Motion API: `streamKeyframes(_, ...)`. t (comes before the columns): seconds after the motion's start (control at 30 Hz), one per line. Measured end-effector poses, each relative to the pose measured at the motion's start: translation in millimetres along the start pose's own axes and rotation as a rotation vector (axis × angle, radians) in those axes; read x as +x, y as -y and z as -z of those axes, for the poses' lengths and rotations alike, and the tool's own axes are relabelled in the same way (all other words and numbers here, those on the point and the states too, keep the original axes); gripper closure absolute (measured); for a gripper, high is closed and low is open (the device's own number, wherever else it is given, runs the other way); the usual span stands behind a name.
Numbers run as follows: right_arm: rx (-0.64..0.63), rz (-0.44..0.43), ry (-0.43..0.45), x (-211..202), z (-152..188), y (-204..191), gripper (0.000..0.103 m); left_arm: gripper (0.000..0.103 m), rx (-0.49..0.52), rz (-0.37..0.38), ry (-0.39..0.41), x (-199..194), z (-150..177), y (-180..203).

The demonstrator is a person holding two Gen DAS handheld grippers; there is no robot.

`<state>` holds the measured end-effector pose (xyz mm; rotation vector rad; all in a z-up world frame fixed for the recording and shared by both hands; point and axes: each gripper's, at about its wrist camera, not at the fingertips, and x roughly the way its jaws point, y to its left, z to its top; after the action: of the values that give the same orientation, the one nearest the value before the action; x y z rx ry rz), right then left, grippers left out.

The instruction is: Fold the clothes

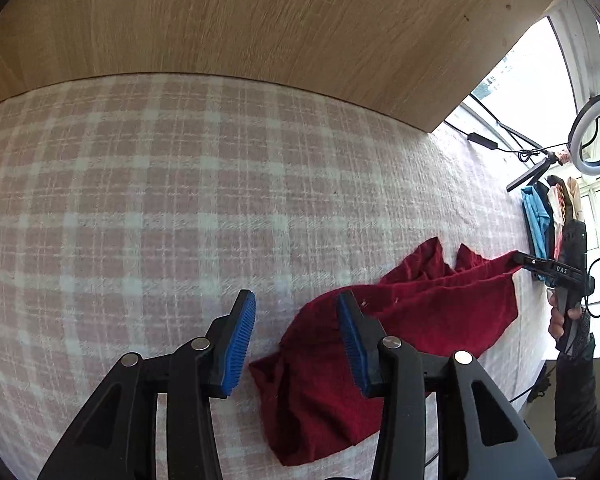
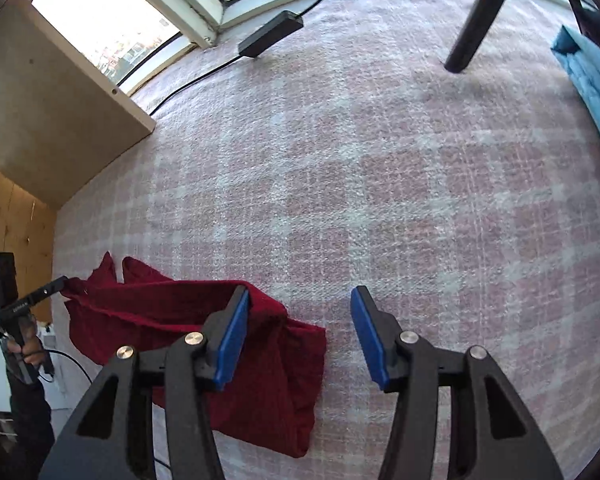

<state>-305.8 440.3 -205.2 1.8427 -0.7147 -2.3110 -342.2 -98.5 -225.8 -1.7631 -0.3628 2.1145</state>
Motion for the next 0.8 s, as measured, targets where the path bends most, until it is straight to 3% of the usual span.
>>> streamKeyframes(0.07,0.0,-0.06,-0.056,-1.2,0.9,-1.1,0.052,0.063,-0.008,0.015,-0.023,3.5,-4.6,-2.1)
streamKeyframes(0.13,0.003,-0.129,-0.114,-2.2,2.2,-1.5,0.052,0.063,-0.002,-0.021,-0.013,0.8,-4.2,-1.5)
streamKeyframes(0.2,-0.051,-0.071,-0.078,-14.5,4.8,-7.6,0.052,0.063,0.021,-0.048,0.009,-5.6,0.1,3.0)
streamKeyframes(0.3,-0.022,-0.115,-0.067,-22.4,5.3,-5.1,0.052,0.063,0.073,-0.063,0.033,-19.5,14.5,15.6)
streamKeyframes(0.43,-0.107,-0.031,0.012,-26.9,9.1,-13.2,0.052,0.062,0.126,-0.084,0.01,-20.1,46.2,28.9)
streamKeyframes(0.57,-0.251,0.062,-0.02,-7.4,25.1,-35.7,0.052,0.062,0.092,-0.161,-0.031,-15.3,84.6,18.3)
streamKeyframes(0.8,-0.306,0.104,-0.019,-6.5,59.3,-49.5,0.052,0.062,0.036,-0.131,-0.042,-13.4,115.9,9.6)
